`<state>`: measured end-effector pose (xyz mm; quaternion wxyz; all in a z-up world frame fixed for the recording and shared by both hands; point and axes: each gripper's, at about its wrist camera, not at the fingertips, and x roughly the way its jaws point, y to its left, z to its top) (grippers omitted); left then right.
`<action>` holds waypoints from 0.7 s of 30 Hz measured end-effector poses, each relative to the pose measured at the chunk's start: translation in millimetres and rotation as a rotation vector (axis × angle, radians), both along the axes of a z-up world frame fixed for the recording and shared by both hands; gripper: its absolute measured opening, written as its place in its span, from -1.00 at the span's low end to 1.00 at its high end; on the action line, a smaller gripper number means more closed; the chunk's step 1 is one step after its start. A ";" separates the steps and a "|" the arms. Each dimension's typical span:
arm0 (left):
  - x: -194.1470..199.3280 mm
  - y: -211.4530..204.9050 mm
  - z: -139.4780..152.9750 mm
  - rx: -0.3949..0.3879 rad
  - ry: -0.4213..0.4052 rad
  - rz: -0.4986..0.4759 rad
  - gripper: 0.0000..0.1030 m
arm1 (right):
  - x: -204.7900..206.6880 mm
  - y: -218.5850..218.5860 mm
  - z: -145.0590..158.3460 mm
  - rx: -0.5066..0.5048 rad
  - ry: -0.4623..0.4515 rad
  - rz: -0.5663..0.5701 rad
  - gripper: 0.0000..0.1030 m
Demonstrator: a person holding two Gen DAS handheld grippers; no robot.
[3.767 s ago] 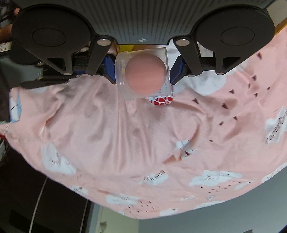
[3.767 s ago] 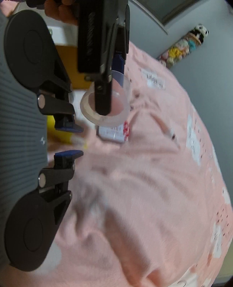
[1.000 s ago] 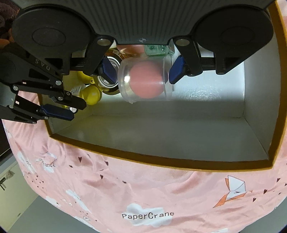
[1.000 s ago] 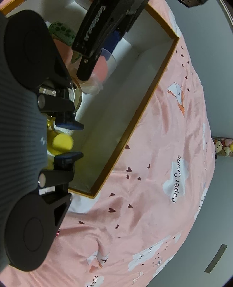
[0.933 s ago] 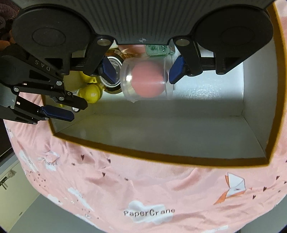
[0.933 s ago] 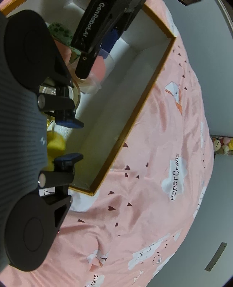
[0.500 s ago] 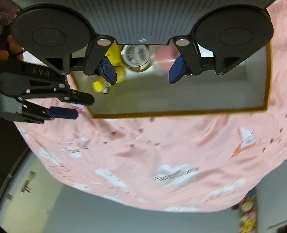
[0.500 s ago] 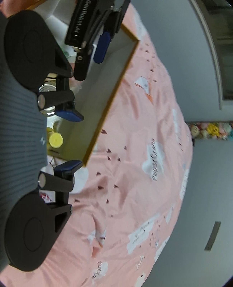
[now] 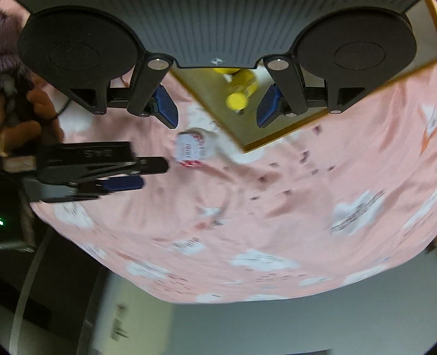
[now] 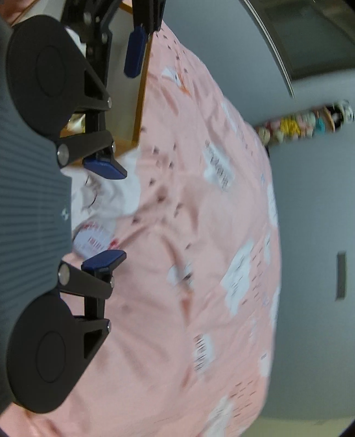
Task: Organize rigid objects
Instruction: 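Withdraw both tools toward the grey jar and the IMINT tin, then grasp the small grey jar with the left gripper while the right tool approaches the tin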
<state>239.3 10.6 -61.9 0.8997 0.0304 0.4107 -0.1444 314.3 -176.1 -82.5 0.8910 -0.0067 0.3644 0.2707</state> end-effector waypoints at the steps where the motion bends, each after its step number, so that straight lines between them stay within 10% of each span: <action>1: 0.8 -7.5 -1.4 0.019 0.005 -0.037 0.50 | 2.4 -4.7 -5.5 -0.001 0.016 -0.013 0.10; 15: 31.3 -105.6 -63.8 0.506 0.247 -0.677 0.38 | -2.3 -44.3 -83.2 0.070 0.208 -0.080 -0.04; 21: 51.8 -134.7 -99.8 0.703 0.413 -0.787 0.38 | 1.4 -51.0 -90.0 0.104 0.219 -0.067 -0.04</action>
